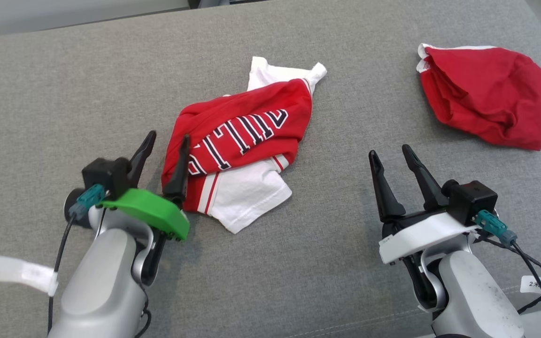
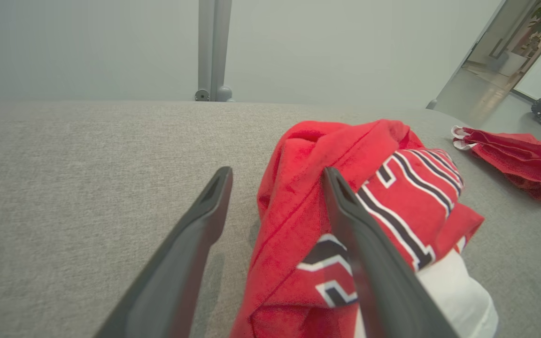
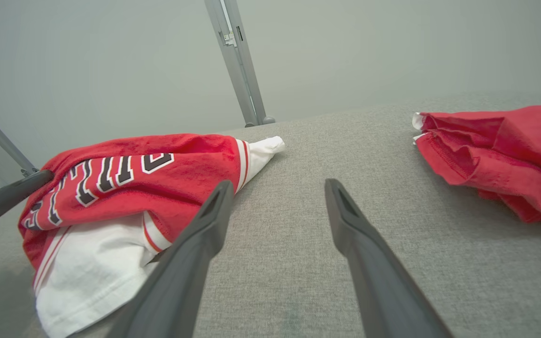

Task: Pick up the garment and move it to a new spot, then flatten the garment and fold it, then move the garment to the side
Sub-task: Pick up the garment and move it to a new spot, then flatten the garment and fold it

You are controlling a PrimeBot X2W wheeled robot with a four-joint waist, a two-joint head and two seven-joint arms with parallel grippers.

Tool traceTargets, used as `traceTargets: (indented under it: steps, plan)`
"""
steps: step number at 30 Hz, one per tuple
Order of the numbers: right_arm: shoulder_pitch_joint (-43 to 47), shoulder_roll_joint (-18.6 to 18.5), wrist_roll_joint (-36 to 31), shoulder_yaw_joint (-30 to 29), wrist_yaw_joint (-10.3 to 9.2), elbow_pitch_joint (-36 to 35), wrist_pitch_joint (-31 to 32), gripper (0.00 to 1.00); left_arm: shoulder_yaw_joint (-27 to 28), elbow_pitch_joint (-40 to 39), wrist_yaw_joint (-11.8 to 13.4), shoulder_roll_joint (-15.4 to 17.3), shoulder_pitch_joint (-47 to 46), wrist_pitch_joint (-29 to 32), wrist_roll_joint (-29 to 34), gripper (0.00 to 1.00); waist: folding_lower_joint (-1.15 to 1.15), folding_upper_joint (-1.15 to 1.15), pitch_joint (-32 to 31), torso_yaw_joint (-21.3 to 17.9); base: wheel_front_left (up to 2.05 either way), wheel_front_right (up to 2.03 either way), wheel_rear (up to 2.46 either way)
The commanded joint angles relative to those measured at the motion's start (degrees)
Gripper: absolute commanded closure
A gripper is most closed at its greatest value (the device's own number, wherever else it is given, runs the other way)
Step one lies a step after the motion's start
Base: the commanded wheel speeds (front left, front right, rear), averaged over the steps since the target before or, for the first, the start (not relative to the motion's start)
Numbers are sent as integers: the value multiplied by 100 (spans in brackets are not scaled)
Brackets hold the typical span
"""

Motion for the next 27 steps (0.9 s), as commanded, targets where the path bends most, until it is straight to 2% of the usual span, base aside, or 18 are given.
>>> traceTargets:
  steps: [1,9,14,20,27]
  plan:
    - [77,-7,16,12,-8,21,-11,0,132,-47,2,-31,184,1,111,0,0,0,-97,60,0,0,0]
    - [280,-7,94,279,-8,196,-11,0,1328,-928,2,-386,1345,2,790,0,0,0,-521,283,0,0,0]
    - [366,-10,139,492,-8,346,-11,0,1654,-1334,2,-528,1945,2,971,0,0,0,-694,407,0,0,0]
    - [463,-11,170,775,-8,615,-11,0,1626,-1513,1,-585,2544,2,1091,0,0,0,-833,712,0,0,0]
    - [241,-19,159,909,-8,1073,-11,0,1368,-1521,1,-584,2587,2,950,0,0,0,-718,1300,0,0,0]
